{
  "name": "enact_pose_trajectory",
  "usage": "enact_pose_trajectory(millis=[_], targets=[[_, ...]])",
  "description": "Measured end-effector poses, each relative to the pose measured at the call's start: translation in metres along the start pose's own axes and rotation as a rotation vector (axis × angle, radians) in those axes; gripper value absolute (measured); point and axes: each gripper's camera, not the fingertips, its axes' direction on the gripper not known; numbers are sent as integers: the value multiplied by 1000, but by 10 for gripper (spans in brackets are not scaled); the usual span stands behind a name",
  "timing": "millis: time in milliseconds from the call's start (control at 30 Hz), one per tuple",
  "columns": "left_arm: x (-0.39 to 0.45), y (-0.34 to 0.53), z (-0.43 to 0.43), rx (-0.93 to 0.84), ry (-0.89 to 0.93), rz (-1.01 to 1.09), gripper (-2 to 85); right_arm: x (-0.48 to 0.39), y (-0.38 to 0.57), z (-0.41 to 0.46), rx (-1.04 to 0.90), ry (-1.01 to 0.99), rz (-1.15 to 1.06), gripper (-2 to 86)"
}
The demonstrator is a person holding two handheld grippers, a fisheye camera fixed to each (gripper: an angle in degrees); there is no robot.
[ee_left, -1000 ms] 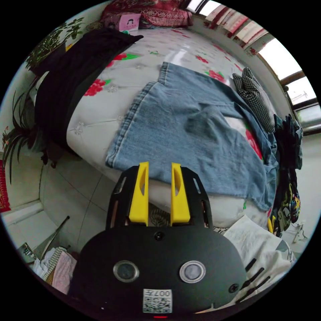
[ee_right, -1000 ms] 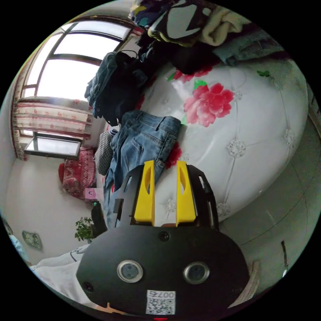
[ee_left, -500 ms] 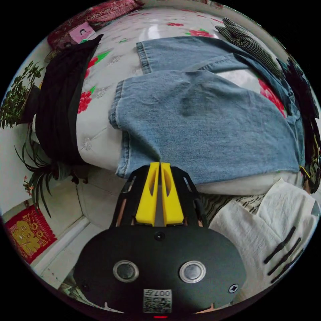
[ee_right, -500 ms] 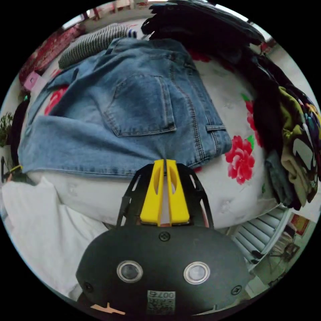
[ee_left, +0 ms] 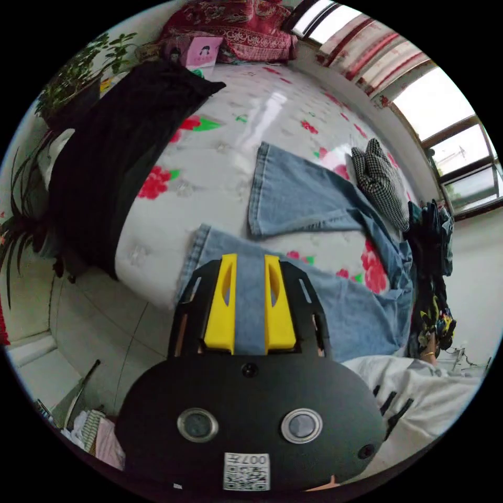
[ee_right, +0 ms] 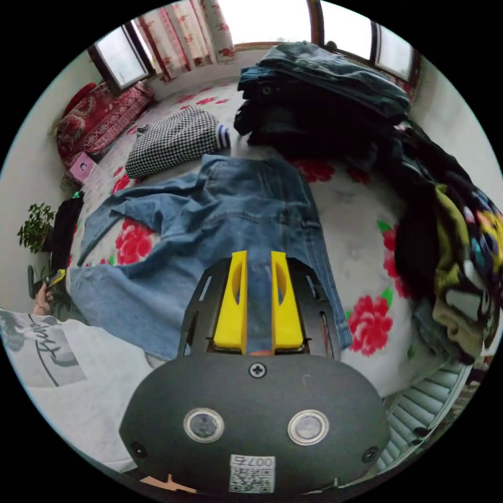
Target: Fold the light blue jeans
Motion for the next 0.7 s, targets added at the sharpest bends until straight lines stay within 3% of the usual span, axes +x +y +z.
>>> enact_pose_trajectory(millis=[300, 367, 433, 500, 600, 700], targets=[[65, -137, 93, -166, -149, 56, 130, -65, -164, 87, -105, -29, -158, 95], [82, -144, 106, -187, -264, 79, 100, -78, -190, 121, -162, -6, -181, 95], [114, -145, 115, -166, -318, 244, 18, -84, -203, 157, -251, 19, -184, 87], [131, -146, 121, -197, -378, 343, 2, -85, -209, 190, -377, 37, -166, 69], [127, -155, 86, -112, -410, 414, -7, -77, -221, 165, -250, 41, -188, 46], [95, -166, 25, 50, -287, 266, -7, -68, -219, 127, -106, -60, -216, 46]])
